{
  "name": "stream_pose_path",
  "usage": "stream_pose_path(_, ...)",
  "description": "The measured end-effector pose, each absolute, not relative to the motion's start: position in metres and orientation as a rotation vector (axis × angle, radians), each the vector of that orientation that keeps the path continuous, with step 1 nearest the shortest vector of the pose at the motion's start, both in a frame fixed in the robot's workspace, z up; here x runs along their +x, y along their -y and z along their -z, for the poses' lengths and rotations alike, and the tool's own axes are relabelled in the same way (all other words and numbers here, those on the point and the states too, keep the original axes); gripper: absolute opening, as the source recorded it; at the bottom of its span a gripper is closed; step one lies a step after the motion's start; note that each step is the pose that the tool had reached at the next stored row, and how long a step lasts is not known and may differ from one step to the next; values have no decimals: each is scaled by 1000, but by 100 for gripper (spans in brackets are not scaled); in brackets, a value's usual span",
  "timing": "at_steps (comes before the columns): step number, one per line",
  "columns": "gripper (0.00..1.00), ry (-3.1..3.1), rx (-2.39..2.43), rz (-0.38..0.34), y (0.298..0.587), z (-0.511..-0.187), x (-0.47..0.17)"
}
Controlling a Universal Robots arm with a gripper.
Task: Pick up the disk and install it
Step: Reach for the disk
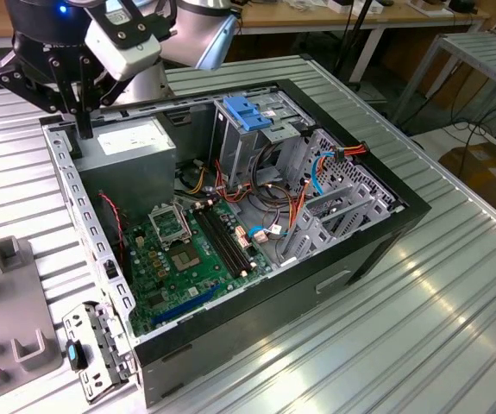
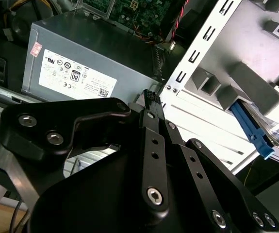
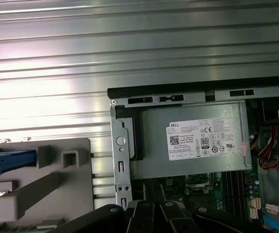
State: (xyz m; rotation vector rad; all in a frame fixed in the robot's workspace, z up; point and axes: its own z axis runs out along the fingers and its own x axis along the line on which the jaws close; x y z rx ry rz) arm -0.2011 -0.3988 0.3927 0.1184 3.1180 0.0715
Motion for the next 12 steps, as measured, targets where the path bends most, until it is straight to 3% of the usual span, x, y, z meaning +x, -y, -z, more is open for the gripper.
stream_pose_path(12, 11, -3119, 118, -72, 399, -393, -215)
